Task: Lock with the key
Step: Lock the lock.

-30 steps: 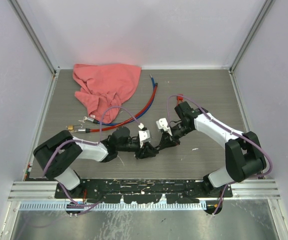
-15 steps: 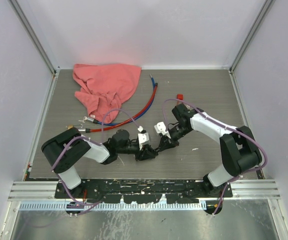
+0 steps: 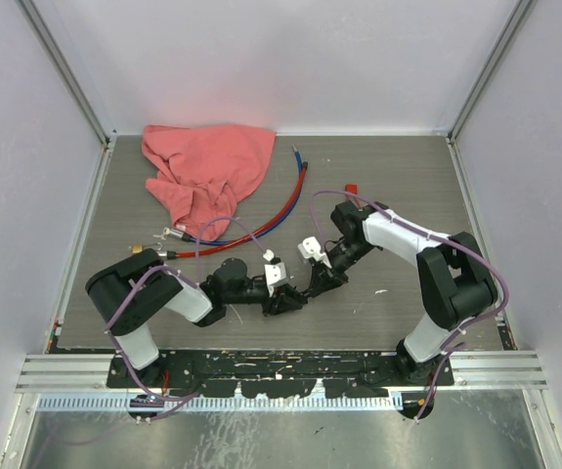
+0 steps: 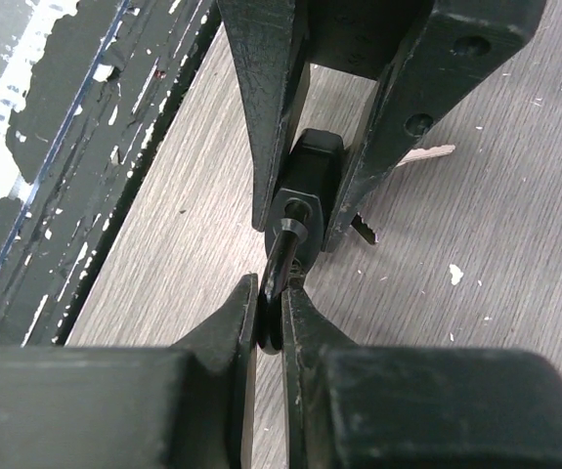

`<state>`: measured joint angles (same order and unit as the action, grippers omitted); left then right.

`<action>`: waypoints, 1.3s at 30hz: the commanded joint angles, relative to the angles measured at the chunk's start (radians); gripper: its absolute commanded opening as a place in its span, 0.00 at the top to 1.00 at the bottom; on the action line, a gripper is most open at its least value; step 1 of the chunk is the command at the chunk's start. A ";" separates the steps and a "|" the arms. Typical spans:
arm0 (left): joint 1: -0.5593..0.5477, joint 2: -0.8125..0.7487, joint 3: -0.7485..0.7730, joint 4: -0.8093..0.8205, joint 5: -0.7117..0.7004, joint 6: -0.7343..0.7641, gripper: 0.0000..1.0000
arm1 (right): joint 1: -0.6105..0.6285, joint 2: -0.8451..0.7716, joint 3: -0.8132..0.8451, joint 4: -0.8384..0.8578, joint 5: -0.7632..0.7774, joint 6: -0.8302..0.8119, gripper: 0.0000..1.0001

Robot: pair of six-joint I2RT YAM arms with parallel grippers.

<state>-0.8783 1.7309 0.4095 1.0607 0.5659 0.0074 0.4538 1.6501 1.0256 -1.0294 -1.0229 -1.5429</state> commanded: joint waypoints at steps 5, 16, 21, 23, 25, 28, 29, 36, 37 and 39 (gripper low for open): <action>0.011 0.019 -0.030 -0.038 -0.111 0.067 1.00 | 0.040 -0.022 0.025 -0.037 -0.022 0.081 0.61; 0.010 0.021 -0.048 -0.038 -0.100 0.069 1.00 | -0.028 -0.130 -0.032 0.151 0.038 0.231 0.52; 0.011 0.022 -0.053 -0.038 -0.101 0.069 1.00 | -0.030 -0.119 -0.044 0.160 0.037 0.230 0.54; 0.010 0.022 -0.056 -0.037 -0.101 0.071 1.00 | -0.029 -0.111 -0.045 0.160 0.040 0.227 0.54; 0.010 0.026 -0.058 -0.036 -0.101 0.069 1.00 | -0.029 -0.107 -0.048 0.162 0.044 0.226 0.55; 0.011 0.032 -0.057 -0.031 -0.100 0.066 1.00 | -0.029 -0.104 -0.055 0.169 0.044 0.227 0.57; 0.012 0.032 -0.057 -0.030 -0.100 0.066 1.00 | -0.030 -0.103 -0.056 0.172 0.045 0.225 0.58; 0.010 0.044 -0.058 -0.014 -0.103 0.058 1.00 | -0.023 -0.093 -0.050 0.143 0.043 0.185 0.72; 0.011 0.046 -0.060 -0.010 -0.104 0.056 1.00 | -0.021 -0.091 -0.050 0.137 0.043 0.179 0.75; 0.011 0.050 -0.061 -0.003 -0.106 0.054 1.00 | -0.011 -0.086 -0.045 0.126 0.043 0.169 0.81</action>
<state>-0.8803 1.7390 0.3798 1.1236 0.5156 0.0380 0.4267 1.5585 0.9676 -0.8806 -0.9688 -1.3373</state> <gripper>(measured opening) 0.307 0.245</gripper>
